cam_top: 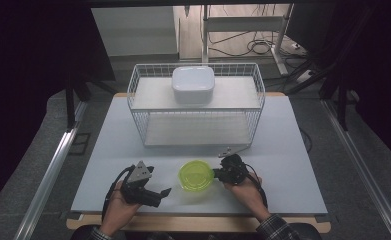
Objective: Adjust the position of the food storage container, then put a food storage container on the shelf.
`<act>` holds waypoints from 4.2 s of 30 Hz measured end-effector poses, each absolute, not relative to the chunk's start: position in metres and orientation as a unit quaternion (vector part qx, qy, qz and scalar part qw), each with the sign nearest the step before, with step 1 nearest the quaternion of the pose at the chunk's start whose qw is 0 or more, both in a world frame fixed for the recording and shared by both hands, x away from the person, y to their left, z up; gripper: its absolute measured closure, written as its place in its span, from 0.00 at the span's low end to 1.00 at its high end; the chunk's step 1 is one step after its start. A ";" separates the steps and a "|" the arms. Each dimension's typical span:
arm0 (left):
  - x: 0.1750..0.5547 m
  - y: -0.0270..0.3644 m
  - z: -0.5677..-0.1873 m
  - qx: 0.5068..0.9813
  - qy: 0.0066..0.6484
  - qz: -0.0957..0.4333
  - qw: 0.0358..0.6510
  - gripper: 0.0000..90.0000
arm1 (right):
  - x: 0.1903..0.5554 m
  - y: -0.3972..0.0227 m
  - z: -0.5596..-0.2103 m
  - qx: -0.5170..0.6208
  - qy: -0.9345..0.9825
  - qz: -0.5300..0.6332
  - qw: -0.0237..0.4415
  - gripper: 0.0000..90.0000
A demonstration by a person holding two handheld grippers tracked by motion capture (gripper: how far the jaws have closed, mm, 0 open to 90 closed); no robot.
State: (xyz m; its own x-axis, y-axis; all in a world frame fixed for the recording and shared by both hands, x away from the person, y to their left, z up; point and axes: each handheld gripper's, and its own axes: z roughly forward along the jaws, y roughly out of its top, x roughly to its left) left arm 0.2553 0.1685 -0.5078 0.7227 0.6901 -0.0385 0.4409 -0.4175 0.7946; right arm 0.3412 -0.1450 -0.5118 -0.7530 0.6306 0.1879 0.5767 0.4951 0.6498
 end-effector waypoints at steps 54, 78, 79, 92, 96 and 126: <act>0.237 0.178 -0.516 0.832 0.345 0.168 0.402 0.07 | 0.325 -0.182 -0.484 0.335 0.849 0.402 0.069 0.08; 0.237 0.176 -0.516 0.834 0.339 0.174 0.398 0.07 | 0.354 -0.163 -0.486 0.389 0.811 0.432 -0.069 0.55; 0.237 0.176 -0.516 0.835 0.339 0.175 0.397 0.07 | 0.356 -0.162 -0.487 0.396 0.808 0.430 -0.081 0.56; 0.237 0.175 -0.517 0.838 0.335 0.175 0.395 0.07 | 0.368 -0.153 -0.499 0.424 0.786 0.424 -0.148 0.83; 0.236 0.174 -0.517 0.840 0.332 0.176 0.392 0.07 | 0.369 -0.153 -0.500 0.438 0.775 0.421 -0.175 0.89; 0.237 0.177 -0.515 0.830 0.341 0.177 0.405 0.06 | 0.365 -0.168 -0.447 0.417 0.742 0.502 -0.153 0.91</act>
State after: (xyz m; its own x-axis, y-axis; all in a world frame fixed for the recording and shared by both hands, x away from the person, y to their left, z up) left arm 0.2368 0.1773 -0.5152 0.7051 0.7088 0.0180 0.4215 -0.4395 0.7932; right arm 0.3651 -0.1677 -0.4470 -0.6053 0.4647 0.6463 0.7727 0.1481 0.6172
